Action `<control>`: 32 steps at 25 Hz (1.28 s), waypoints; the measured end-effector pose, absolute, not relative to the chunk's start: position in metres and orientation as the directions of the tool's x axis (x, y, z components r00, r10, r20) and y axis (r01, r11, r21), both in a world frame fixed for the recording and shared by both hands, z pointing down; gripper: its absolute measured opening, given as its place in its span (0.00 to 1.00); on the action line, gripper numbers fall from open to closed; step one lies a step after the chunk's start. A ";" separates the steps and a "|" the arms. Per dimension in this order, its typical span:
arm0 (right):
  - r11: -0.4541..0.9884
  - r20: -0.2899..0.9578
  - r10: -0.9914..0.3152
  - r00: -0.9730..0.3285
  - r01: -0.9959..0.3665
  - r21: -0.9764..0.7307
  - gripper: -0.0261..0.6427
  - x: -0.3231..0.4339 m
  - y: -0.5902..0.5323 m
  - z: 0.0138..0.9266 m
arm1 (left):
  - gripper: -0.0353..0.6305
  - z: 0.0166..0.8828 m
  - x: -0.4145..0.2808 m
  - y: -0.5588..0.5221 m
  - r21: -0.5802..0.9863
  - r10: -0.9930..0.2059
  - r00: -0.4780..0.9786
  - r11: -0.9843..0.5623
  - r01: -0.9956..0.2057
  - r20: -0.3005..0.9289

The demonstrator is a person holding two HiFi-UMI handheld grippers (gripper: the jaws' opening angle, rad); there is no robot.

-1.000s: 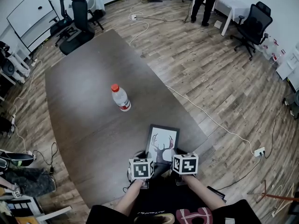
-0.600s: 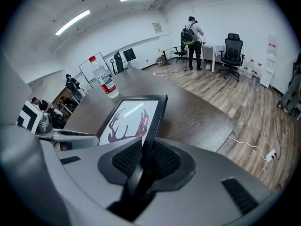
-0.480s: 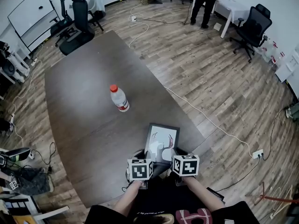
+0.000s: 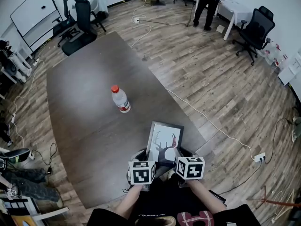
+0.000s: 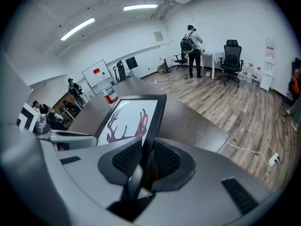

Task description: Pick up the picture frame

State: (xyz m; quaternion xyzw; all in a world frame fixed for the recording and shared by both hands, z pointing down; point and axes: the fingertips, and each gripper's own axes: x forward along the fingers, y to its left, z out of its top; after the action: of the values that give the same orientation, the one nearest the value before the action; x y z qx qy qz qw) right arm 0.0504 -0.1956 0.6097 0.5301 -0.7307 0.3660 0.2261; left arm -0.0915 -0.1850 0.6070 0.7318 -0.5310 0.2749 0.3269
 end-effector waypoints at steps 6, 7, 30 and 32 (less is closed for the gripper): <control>0.196 0.684 -0.648 -0.336 -0.941 -0.276 0.17 0.052 -0.200 0.589 | 0.17 0.592 -0.090 -0.188 0.177 -0.633 0.285 -0.230 -0.957 0.720; 0.201 0.682 -0.650 -0.337 -0.941 -0.273 0.17 0.052 -0.201 0.587 | 0.17 0.590 -0.090 -0.188 0.171 -0.637 0.284 -0.235 -0.957 0.717; 0.291 0.568 -0.730 -0.380 -0.925 -0.246 0.17 0.048 -0.200 0.527 | 0.16 0.534 -0.092 -0.181 0.127 -0.750 0.266 -0.238 -0.963 0.606; 0.299 0.555 -0.736 -0.387 -0.922 -0.246 0.17 0.045 -0.201 0.522 | 0.16 0.528 -0.095 -0.181 0.117 -0.763 0.260 -0.238 -0.964 0.592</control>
State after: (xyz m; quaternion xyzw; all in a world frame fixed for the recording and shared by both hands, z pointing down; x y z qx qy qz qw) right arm 0.0454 -0.2005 0.5221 0.5265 -0.7875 0.2708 0.1713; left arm -0.0946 -0.1812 0.5276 0.7575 -0.5700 0.2123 0.2372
